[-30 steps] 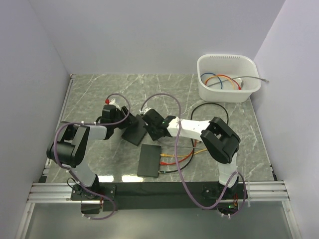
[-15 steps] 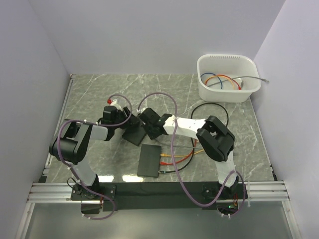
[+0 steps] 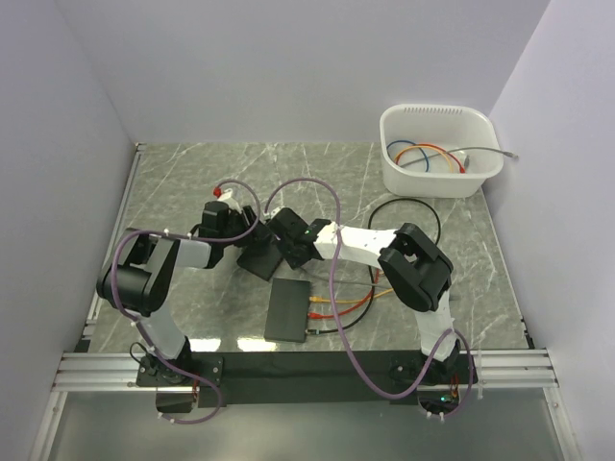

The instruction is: Insert the plug into the switch port

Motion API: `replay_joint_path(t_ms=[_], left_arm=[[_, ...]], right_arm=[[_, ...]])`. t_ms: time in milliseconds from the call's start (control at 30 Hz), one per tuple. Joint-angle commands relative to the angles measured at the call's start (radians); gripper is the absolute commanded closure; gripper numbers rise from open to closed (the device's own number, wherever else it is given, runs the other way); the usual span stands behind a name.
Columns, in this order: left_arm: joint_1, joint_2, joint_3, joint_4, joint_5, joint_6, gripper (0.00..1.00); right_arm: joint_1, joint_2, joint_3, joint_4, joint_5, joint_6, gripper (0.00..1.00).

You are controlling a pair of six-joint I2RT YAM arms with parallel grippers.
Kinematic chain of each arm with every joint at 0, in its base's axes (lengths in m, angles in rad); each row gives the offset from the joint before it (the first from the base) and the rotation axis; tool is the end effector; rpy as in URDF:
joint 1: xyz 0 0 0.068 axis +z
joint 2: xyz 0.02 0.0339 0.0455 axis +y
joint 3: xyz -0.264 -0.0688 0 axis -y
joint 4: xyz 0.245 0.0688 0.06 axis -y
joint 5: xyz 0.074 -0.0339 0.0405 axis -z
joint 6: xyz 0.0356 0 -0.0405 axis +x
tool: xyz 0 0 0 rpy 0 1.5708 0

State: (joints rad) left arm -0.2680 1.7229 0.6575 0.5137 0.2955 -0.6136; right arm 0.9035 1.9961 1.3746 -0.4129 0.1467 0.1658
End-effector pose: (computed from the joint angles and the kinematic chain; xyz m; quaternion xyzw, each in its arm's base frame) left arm 0.3089 -0.0956 0.1325 -0.0777 0.8629 -0.3221 0.3815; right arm 0.2633 0.3258 0.1662 -0.3286 0.9040 0.0739 0.2634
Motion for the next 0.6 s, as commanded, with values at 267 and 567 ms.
replay_joint_path(t_ms=[267,567], left_arm=[[-0.069,0.056,0.024,-0.006,0.094,0.080,0.44],[-0.140,0.038,0.037,-0.056,0.084,0.123,0.44]], right_arm=[[0.005,-0.125,-0.107,0.218,-0.021,-0.060,1.00],[0.003,-0.207,-0.215,0.329,-0.050,-0.063,1.00]])
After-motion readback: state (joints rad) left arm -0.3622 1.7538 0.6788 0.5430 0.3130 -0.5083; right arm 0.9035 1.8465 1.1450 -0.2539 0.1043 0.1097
